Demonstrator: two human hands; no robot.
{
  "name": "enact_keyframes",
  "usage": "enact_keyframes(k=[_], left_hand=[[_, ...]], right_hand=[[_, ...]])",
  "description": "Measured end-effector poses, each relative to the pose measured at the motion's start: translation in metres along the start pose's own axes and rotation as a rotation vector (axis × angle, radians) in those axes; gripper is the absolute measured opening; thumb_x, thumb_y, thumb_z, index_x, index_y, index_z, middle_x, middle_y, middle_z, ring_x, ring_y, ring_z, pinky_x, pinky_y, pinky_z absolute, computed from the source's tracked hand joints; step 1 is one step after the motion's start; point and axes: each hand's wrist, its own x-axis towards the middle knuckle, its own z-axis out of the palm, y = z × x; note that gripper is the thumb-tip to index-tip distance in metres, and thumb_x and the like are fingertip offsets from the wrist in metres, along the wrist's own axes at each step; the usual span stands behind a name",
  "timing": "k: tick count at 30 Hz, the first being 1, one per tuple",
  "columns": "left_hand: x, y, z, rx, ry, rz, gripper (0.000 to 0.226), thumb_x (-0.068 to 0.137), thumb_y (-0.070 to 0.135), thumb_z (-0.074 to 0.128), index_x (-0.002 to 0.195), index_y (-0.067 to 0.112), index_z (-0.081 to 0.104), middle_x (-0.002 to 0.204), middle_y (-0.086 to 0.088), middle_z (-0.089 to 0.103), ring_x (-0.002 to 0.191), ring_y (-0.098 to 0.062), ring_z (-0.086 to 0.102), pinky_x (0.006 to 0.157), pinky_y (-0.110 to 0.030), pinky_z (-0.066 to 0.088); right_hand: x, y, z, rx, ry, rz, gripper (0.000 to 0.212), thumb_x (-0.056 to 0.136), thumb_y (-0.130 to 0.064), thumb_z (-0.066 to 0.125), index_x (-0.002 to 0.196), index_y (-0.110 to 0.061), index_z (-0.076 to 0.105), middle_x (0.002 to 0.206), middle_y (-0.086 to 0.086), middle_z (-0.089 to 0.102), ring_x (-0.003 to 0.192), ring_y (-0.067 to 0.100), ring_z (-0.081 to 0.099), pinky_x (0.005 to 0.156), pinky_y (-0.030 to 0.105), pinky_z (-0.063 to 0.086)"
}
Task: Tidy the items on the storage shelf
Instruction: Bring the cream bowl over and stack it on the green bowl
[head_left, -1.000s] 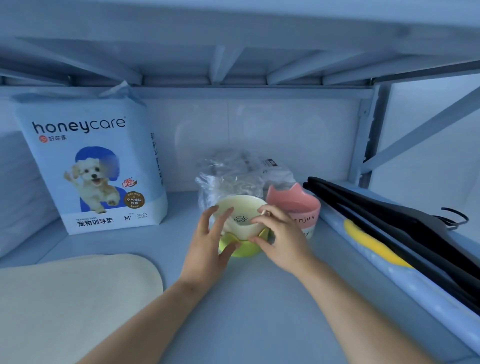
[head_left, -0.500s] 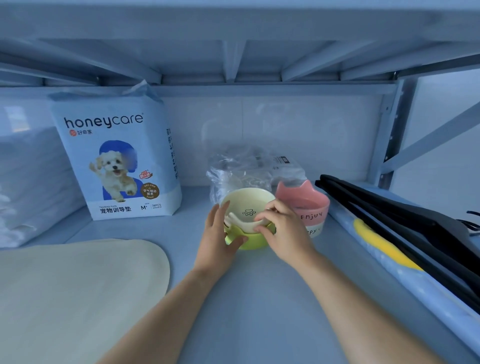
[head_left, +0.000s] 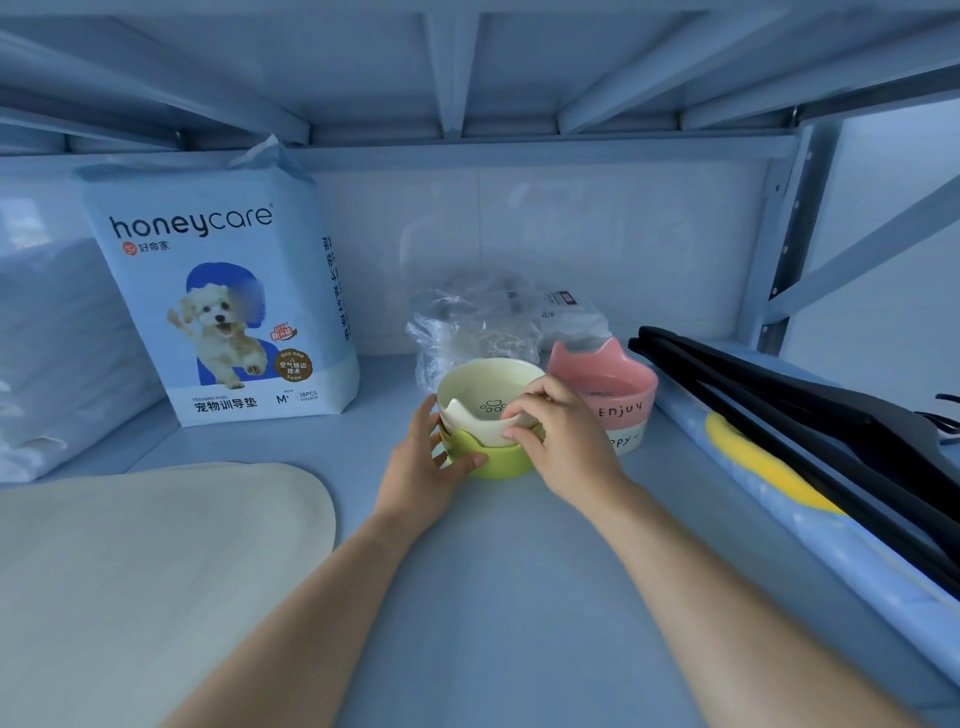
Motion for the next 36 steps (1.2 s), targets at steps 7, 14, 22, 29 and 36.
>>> enact_keyframes(k=[7,14,22,29,36], left_hand=[[-0.004,0.003,-0.001,0.117,-0.01,0.023,0.084,0.081,0.019,0.071,0.147,0.023,0.019,0.147,0.001,0.034,0.126,-0.016,0.044,0.096,-0.027,0.042],[-0.003,0.003,-0.004,0.308,-0.008,-0.012,0.058,0.082,0.032,0.069,0.131,0.018,0.044,0.13,-0.002,0.052,0.104,-0.02,0.059,0.093,-0.038,0.048],[-0.003,0.002,-0.004,0.331,-0.036,0.062,0.047,0.086,0.03,0.064,0.128,0.02,0.044,0.121,0.003,0.053,0.109,-0.02,0.056,0.094,-0.038,0.047],[-0.005,0.008,-0.014,0.563,0.021,0.095,0.071,0.088,0.046,0.055,0.145,0.022,0.019,0.147,0.002,0.033,0.131,-0.017,0.039,0.098,-0.036,0.042],[-0.011,0.025,-0.076,0.657,0.04,0.186,0.061,0.087,0.046,0.055,0.14,0.022,0.033,0.14,0.002,0.042,0.125,-0.015,0.045,0.097,-0.038,0.045]], right_hand=[[-0.001,-0.004,0.0,0.019,0.004,0.023,0.012,0.077,-0.011,0.073,0.089,-0.011,0.07,0.093,0.002,0.056,0.089,0.02,0.055,0.072,0.03,0.044],[-0.003,-0.006,-0.001,0.004,0.018,0.025,0.011,0.078,-0.016,0.073,0.089,-0.015,0.07,0.093,-0.003,0.056,0.089,0.016,0.055,0.069,0.033,0.047],[-0.003,-0.005,0.001,-0.016,0.026,0.028,0.019,0.077,-0.017,0.073,0.096,-0.018,0.071,0.1,-0.003,0.056,0.094,0.017,0.055,0.071,0.025,0.042],[-0.006,-0.015,-0.006,-0.038,0.086,-0.031,0.028,0.074,-0.016,0.076,0.101,-0.016,0.071,0.111,0.001,0.06,0.105,0.022,0.058,0.083,0.023,0.041],[-0.008,-0.045,-0.007,-0.07,0.143,-0.138,0.023,0.077,-0.015,0.075,0.099,-0.01,0.071,0.112,0.006,0.064,0.104,0.028,0.061,0.085,0.035,0.05]])
